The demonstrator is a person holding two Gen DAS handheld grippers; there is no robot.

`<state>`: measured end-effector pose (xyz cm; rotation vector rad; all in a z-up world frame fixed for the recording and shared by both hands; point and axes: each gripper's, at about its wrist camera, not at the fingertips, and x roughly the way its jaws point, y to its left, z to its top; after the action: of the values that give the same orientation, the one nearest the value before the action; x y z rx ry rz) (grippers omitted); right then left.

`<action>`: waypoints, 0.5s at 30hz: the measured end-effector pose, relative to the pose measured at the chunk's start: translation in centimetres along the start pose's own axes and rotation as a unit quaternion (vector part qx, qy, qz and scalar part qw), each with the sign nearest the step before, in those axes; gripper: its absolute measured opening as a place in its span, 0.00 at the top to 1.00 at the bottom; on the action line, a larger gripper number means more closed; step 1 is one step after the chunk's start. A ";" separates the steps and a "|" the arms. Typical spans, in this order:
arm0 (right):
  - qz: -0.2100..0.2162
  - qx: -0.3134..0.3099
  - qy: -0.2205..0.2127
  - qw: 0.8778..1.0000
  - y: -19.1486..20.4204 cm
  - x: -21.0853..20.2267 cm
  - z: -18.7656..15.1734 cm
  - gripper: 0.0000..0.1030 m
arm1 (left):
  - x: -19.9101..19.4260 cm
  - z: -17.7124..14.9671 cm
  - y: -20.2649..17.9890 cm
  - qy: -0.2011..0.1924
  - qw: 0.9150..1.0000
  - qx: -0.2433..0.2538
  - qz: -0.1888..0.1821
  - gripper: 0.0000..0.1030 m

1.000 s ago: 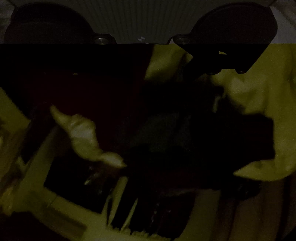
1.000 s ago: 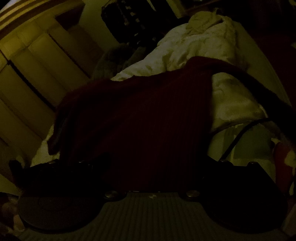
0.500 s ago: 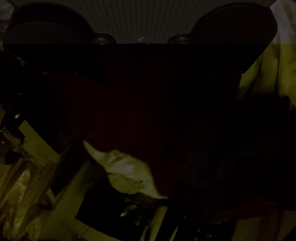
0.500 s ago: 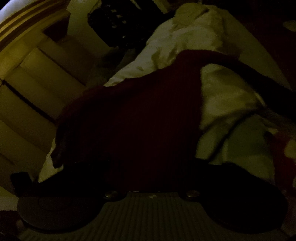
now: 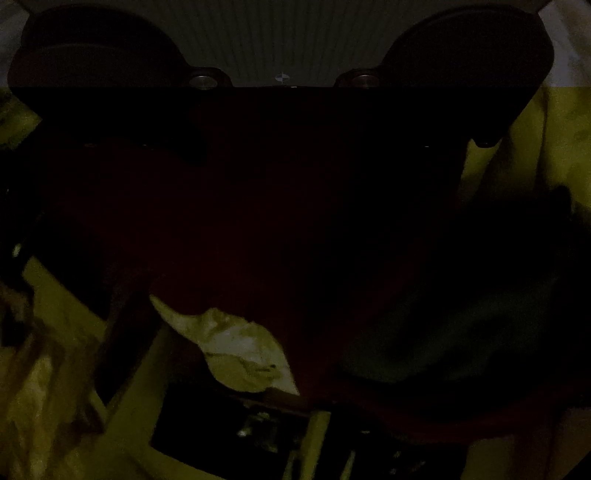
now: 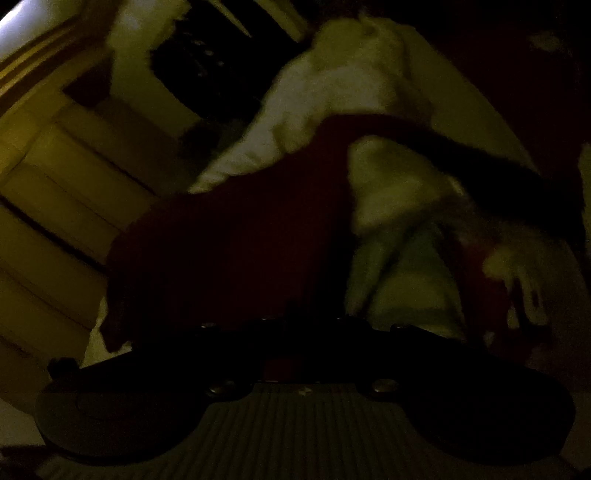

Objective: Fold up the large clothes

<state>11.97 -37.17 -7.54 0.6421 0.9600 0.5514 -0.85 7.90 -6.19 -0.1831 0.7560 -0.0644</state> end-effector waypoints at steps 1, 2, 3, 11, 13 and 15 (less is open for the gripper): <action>-0.001 0.020 0.000 1.000 -1.0 0.7 -0.4 0.92 | 0.1 -0.2 -0.4 0.002 1.000 0.021 0.008 0.00; 0.017 0.040 -0.008 0.999 -1.9 0.8 -0.7 0.92 | 0.2 -0.4 -0.8 0.004 0.999 0.039 0.014 0.00; 0.031 0.060 -0.014 0.998 -2.4 0.7 -0.9 0.91 | 0.3 -0.5 -1.3 0.007 0.998 0.056 0.023 0.00; 0.069 0.115 -0.070 0.989 -2.2 -2.1 1.0 0.18 | -1.8 2.4 -2.7 0.011 0.999 0.038 -0.014 0.00; 0.055 0.118 -0.115 0.985 -1.7 -3.0 2.4 0.09 | -2.8 3.7 -2.9 -0.012 0.999 0.026 -0.044 0.00; 0.047 0.140 -0.153 0.977 -2.0 -3.2 3.9 0.05 | -2.8 5.1 -3.5 -0.030 0.998 0.033 -0.055 0.00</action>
<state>14.15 -41.68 -5.51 0.9996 0.7238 0.3886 0.68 5.49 -0.04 -0.1639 0.6833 -0.1872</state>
